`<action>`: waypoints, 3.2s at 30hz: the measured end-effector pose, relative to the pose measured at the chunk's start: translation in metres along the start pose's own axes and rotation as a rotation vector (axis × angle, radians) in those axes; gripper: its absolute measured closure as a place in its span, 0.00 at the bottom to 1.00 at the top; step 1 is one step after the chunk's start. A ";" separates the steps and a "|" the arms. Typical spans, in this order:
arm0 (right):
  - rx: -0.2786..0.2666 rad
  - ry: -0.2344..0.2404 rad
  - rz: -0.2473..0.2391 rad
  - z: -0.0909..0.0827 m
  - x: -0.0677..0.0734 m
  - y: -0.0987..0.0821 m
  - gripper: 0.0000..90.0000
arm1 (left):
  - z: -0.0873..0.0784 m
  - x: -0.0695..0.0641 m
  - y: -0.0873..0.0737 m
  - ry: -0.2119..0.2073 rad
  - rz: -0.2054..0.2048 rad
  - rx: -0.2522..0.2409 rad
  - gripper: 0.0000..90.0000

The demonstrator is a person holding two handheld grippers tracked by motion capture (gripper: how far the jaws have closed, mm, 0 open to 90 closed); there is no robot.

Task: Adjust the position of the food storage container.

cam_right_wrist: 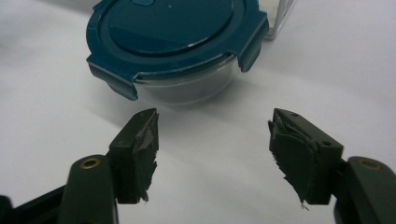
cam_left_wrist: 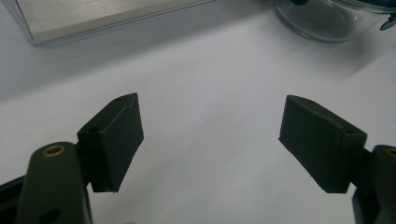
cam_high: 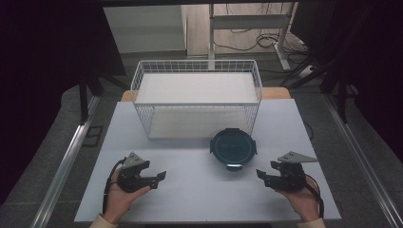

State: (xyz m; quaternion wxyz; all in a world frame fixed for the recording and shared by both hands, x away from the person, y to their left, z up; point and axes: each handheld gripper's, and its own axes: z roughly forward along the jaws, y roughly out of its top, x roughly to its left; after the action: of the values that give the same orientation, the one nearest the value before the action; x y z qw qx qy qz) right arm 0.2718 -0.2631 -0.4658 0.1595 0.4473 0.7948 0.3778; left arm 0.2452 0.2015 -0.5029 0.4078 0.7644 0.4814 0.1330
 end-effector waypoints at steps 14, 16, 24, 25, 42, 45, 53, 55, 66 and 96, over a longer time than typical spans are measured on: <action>0.002 -0.006 -0.012 -0.001 -0.008 0.035 0.50 | 0.001 0.001 0.000 0.001 -0.006 0.001 0.23; -0.001 -0.007 -0.016 0.001 -0.011 0.041 0.54 | 0.001 0.001 0.000 0.004 -0.007 0.002 0.23; -0.004 -0.004 -0.019 0.012 -0.015 0.065 0.78 | 0.000 0.002 -0.001 0.006 -0.008 0.000 0.23; -0.003 -0.004 -0.020 0.013 -0.016 0.068 0.81 | 0.000 0.002 -0.001 0.006 -0.008 0.000 0.23; 0.046 -0.056 -0.109 0.066 -0.033 0.094 0.99 | 0.000 0.003 -0.002 0.006 -0.005 -0.002 0.23; 0.061 -0.071 -0.125 0.075 -0.035 0.095 1.00 | 0.001 0.003 -0.002 0.007 -0.004 0.001 0.23; 0.099 -0.072 -0.165 0.092 -0.036 0.095 1.00 | 0.001 0.003 -0.002 0.010 -0.004 -0.001 0.23; 0.106 -0.071 -0.168 0.094 -0.037 0.095 1.00 | 0.001 0.003 -0.002 0.010 -0.004 -0.001 0.23; 0.114 -0.087 -0.216 0.101 -0.035 0.093 1.00 | 0.002 0.004 -0.002 0.014 -0.010 -0.001 0.23; 0.126 0.003 -0.298 0.107 0.009 0.092 1.00 | 0.000 0.009 -0.002 0.014 -0.028 -0.011 0.23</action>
State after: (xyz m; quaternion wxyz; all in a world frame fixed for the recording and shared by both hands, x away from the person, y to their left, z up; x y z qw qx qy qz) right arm 0.3848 -0.1776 -0.4680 0.1843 0.3330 0.8748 0.2999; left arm 0.2484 0.2090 -0.5057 0.4104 0.7544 0.4942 0.1351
